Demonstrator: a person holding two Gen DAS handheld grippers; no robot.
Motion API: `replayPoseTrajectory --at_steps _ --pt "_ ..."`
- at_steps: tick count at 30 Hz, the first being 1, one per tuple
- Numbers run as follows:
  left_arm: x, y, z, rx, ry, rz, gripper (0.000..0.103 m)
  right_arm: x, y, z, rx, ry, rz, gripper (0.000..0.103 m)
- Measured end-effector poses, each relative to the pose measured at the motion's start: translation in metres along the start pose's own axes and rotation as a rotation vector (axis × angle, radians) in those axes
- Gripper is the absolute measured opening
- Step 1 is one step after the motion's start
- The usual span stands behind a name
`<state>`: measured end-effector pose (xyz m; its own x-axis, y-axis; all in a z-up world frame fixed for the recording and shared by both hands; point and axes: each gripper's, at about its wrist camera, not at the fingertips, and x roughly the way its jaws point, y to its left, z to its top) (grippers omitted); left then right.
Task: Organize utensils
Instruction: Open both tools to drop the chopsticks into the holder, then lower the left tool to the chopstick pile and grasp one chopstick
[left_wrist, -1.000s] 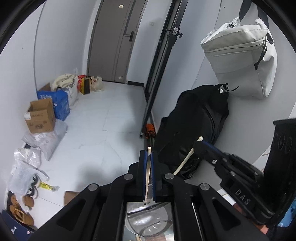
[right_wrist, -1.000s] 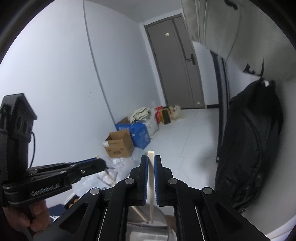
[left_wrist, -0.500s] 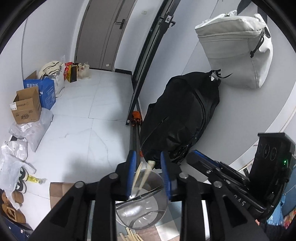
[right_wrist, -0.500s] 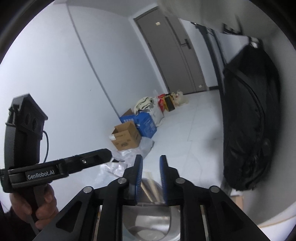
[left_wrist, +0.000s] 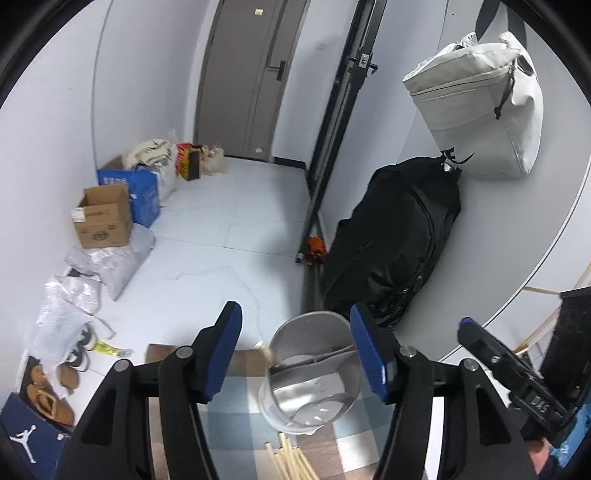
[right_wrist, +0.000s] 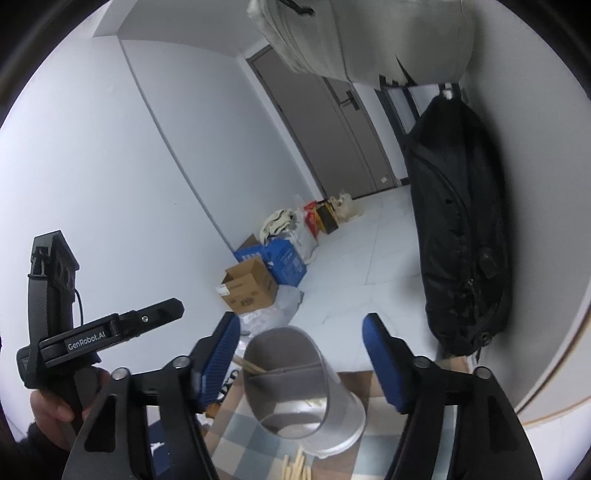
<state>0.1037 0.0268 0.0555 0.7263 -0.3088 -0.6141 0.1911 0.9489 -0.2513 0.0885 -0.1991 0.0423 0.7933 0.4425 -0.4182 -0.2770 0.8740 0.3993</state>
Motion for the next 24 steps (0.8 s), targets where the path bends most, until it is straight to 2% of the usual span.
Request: replayPoseTrajectory --at_steps 10,18,22,24 --pt "-0.032 -0.006 -0.027 0.014 -0.031 0.064 0.072 -0.044 0.020 -0.021 -0.026 -0.029 0.004 0.085" --pt "-0.048 -0.008 -0.053 0.029 -0.039 0.095 0.074 -0.067 0.032 -0.040 -0.052 -0.047 -0.004 0.099" --pt "-0.057 -0.003 -0.071 0.026 -0.064 0.122 0.086 -0.073 0.035 -0.052 -0.069 -0.042 -0.024 0.102" --pt "-0.058 0.000 -0.078 0.018 -0.067 0.126 0.086 -0.074 0.035 -0.059 -0.074 -0.039 -0.031 0.103"
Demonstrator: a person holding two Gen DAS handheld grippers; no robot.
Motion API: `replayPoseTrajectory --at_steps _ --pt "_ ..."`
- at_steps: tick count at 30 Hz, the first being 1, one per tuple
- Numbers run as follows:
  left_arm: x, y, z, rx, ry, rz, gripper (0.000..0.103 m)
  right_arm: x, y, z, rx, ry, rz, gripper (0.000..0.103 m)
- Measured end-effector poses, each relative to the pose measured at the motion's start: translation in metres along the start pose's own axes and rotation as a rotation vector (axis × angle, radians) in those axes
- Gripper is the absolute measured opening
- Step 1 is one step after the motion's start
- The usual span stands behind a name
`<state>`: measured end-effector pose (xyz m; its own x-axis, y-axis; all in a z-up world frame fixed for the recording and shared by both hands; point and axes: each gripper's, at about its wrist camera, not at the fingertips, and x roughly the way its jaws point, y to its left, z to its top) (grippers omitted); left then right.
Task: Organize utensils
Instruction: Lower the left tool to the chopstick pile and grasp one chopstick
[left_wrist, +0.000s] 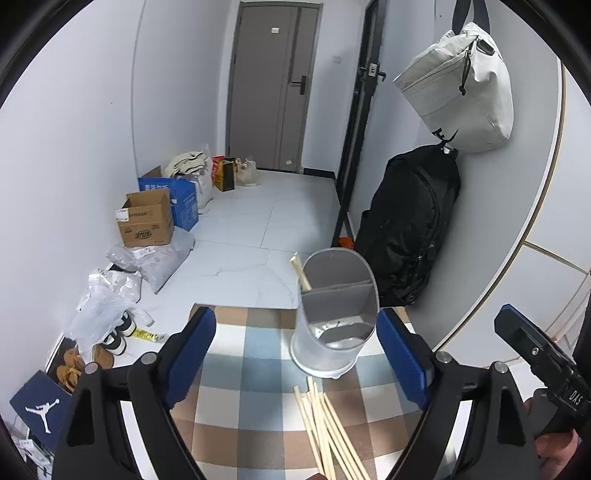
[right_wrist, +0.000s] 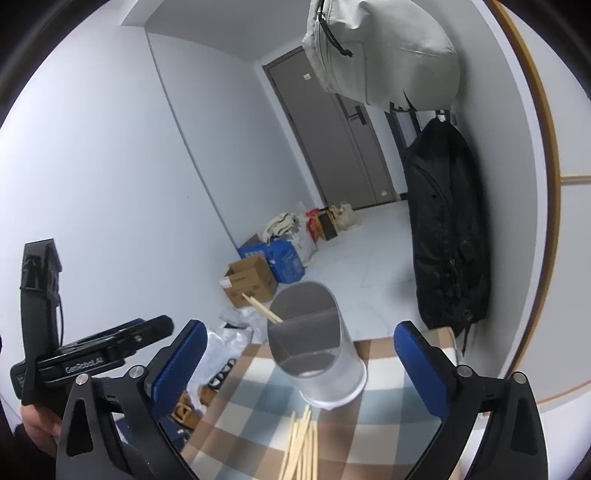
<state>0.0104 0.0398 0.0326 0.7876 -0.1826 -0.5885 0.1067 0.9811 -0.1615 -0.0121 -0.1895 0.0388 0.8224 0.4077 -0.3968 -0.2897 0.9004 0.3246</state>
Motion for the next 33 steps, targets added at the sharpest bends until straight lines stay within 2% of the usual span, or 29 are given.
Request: replayPoseTrajectory --at_steps 4,8,13,17,21,27,33 --pt "0.007 0.006 -0.017 -0.015 0.041 0.005 0.087 0.000 0.003 -0.015 -0.039 0.007 -0.049 0.103" --pt "0.022 0.015 -0.036 -0.060 0.110 0.012 0.088 0.012 0.006 -0.030 -0.102 0.055 -0.094 0.103" --pt "0.035 0.018 -0.056 -0.068 0.150 0.024 0.088 0.021 0.004 -0.047 -0.126 0.096 -0.076 0.103" --pt "0.047 0.020 -0.065 -0.068 0.188 0.023 0.088 0.024 -0.006 -0.054 -0.093 0.122 -0.065 0.103" --pt "0.059 0.020 -0.072 -0.045 0.229 0.039 0.088 0.027 -0.012 -0.053 -0.062 0.119 -0.065 0.103" --pt "0.071 0.024 -0.077 -0.063 0.280 0.024 0.088 0.029 -0.012 -0.054 -0.058 0.112 -0.067 0.103" --pt "0.098 0.027 -0.084 -0.066 0.373 0.033 0.088 0.037 -0.015 -0.054 -0.047 0.129 -0.064 0.103"
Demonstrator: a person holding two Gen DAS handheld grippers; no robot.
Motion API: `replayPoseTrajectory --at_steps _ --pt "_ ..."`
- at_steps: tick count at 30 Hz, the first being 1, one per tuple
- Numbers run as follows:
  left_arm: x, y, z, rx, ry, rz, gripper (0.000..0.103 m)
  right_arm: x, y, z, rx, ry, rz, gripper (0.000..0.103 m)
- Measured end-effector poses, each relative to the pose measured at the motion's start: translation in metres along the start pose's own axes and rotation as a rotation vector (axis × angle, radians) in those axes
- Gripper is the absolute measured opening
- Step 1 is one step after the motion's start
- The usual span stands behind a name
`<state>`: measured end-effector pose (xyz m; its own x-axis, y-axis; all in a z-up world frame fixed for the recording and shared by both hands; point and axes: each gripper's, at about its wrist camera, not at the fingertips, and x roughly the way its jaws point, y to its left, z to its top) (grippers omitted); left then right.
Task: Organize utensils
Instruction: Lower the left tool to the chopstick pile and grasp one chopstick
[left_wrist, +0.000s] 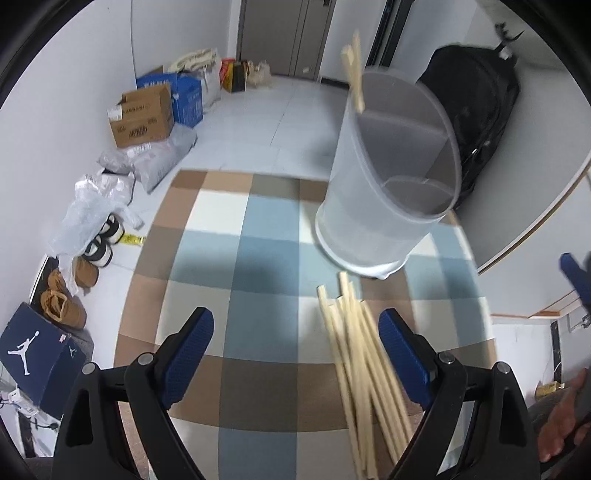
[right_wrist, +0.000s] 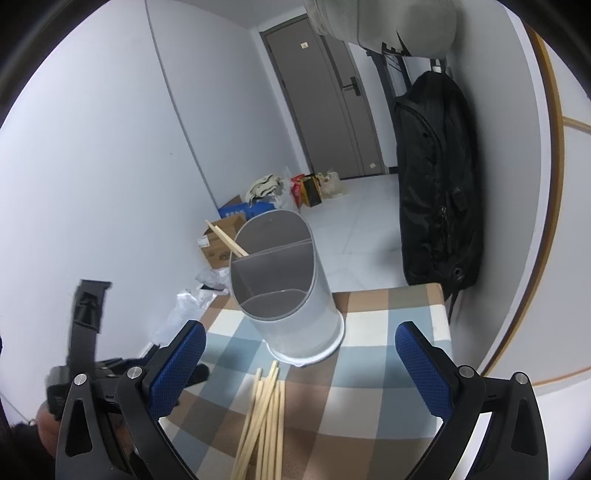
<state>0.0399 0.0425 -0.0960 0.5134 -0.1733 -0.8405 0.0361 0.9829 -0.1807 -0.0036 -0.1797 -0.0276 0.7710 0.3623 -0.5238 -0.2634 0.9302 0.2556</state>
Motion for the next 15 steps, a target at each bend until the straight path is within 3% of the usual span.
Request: replayPoseTrajectory --at_steps 8,12,15 --pt "0.029 -0.004 -0.001 0.038 0.104 0.036 0.088 0.011 0.005 0.002 -0.018 0.023 0.030 0.103" --pt "0.041 -0.003 0.004 0.009 0.144 0.020 0.086 0.013 0.007 0.004 -0.031 0.017 0.038 0.103" --pt "0.053 -0.003 0.007 0.004 0.188 0.035 0.071 0.013 0.004 0.006 -0.010 -0.008 0.036 0.103"
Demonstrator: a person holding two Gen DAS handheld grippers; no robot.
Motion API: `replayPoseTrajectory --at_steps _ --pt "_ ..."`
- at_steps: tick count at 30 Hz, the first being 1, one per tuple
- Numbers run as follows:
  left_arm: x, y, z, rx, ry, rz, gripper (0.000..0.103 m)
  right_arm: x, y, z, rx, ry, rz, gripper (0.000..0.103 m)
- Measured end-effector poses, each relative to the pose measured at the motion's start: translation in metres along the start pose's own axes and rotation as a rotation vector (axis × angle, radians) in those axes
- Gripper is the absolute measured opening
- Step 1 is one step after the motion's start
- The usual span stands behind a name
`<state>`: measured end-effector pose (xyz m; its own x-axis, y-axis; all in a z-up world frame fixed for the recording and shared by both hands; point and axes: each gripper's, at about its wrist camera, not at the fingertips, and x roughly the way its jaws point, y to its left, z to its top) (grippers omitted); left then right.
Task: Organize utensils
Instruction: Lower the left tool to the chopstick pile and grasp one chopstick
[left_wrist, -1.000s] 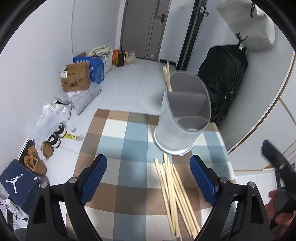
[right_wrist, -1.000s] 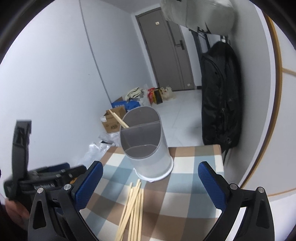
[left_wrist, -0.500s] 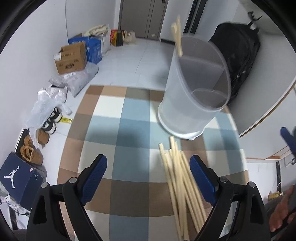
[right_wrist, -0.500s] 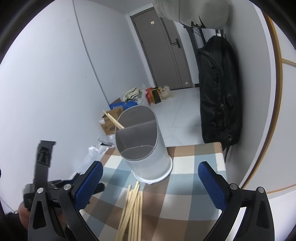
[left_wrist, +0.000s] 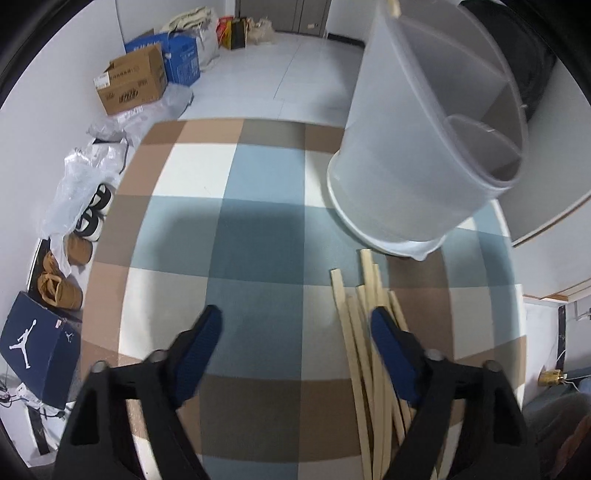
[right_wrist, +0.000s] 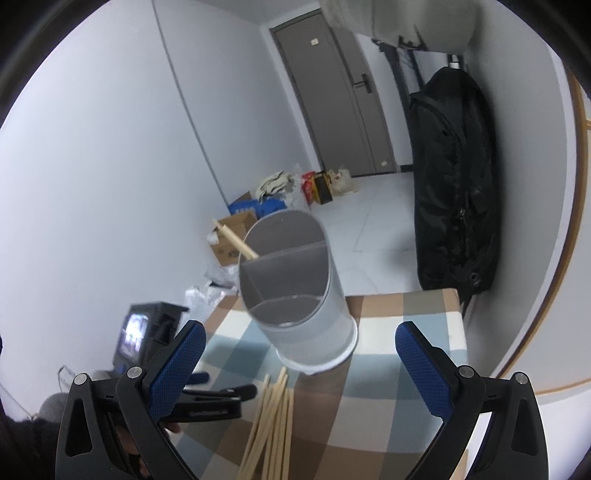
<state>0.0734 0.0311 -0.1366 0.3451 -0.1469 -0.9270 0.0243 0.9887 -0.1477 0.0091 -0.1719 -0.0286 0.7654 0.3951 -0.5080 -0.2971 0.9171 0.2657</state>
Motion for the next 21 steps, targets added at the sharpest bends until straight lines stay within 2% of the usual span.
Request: replayPoseTrajectory --at_steps 2,11,13,16,18,20,21 --pt "0.007 -0.002 0.001 0.006 0.026 0.007 0.061 0.000 -0.004 0.002 0.017 -0.013 -0.001 0.103" --pt "0.009 -0.010 0.008 -0.020 0.045 -0.020 0.059 0.008 -0.017 0.009 0.052 0.008 -0.005 0.103" --pt "0.010 -0.014 0.010 -0.009 0.047 -0.002 0.058 0.009 -0.020 0.009 0.067 0.013 0.000 0.103" --pt "0.010 -0.020 0.010 0.018 0.049 0.049 0.042 0.009 -0.024 0.010 0.093 0.021 0.018 0.103" --pt "0.009 -0.024 0.010 0.018 0.067 0.052 0.032 0.010 -0.026 0.010 0.105 0.034 0.030 0.103" --pt "0.008 -0.026 0.010 0.031 0.078 0.065 0.016 0.012 -0.028 0.010 0.122 0.057 0.050 0.103" --pt "0.008 -0.026 0.009 0.039 0.080 0.074 0.013 0.013 -0.028 0.010 0.127 0.062 0.053 0.103"
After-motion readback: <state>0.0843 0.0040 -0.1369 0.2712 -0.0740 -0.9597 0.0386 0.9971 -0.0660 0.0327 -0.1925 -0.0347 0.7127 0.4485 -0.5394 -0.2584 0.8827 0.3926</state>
